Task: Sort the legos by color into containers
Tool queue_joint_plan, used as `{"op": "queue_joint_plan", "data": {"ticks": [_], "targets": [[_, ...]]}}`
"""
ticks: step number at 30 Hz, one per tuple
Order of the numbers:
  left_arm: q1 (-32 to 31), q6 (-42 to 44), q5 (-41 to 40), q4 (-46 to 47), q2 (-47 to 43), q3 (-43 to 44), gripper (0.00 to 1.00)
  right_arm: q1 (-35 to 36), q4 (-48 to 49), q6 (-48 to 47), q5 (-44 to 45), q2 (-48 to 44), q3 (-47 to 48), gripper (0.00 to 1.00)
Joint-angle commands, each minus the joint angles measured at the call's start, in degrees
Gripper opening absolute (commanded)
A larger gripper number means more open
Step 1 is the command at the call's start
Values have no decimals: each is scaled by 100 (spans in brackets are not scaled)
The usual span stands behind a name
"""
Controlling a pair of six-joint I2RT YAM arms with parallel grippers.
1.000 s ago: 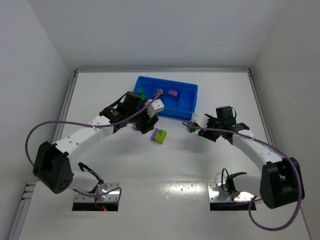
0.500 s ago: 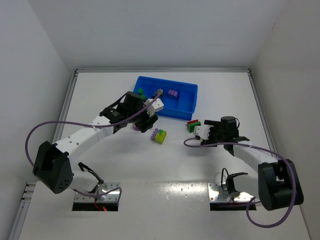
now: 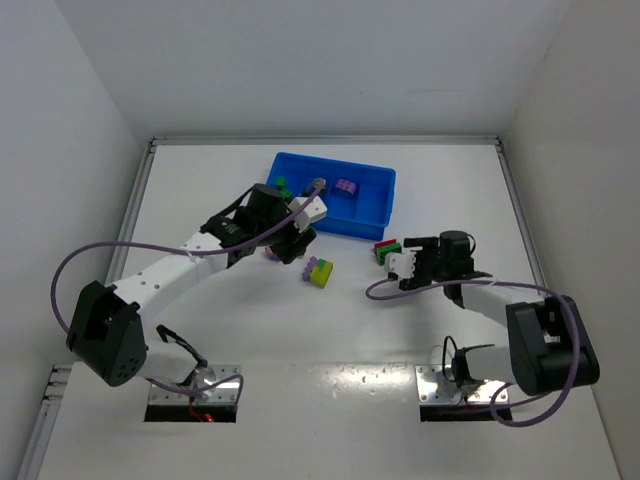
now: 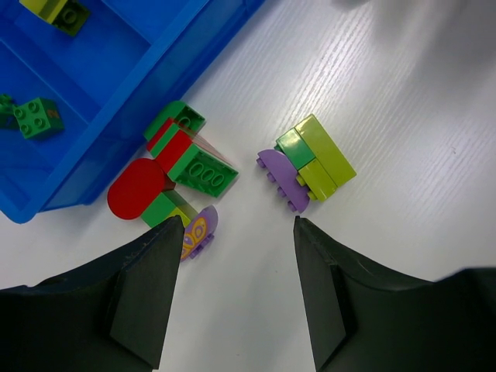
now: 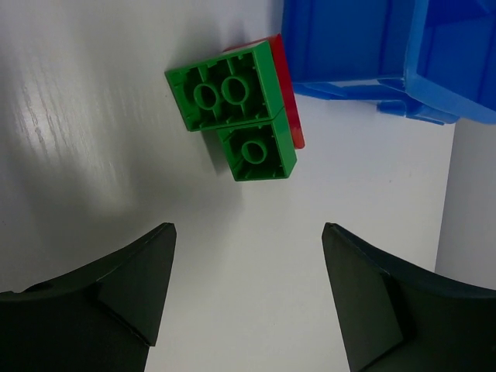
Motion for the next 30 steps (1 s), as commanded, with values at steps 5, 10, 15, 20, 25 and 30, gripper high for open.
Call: {"op": "queue_joint_plan", "data": {"ticks": [5, 10, 15, 20, 25, 30], "targets": [[74, -37, -6, 262, 121, 41, 65, 27, 386, -313, -336, 407, 301, 77], [126, -37, -6, 315, 174, 41, 65, 27, 386, -436, -336, 653, 485, 77], [178, -37, -6, 315, 174, 41, 65, 133, 386, -489, -389, 847, 600, 77], [232, -37, 47, 315, 227, 41, 65, 246, 386, -602, -389, 1022, 714, 77], [232, -37, 47, 368, 280, 41, 65, 361, 439, -603, -389, 1154, 767, 75], [284, -37, 47, 368, 280, 41, 65, 467, 439, -603, -389, 1348, 942, 73]]}}
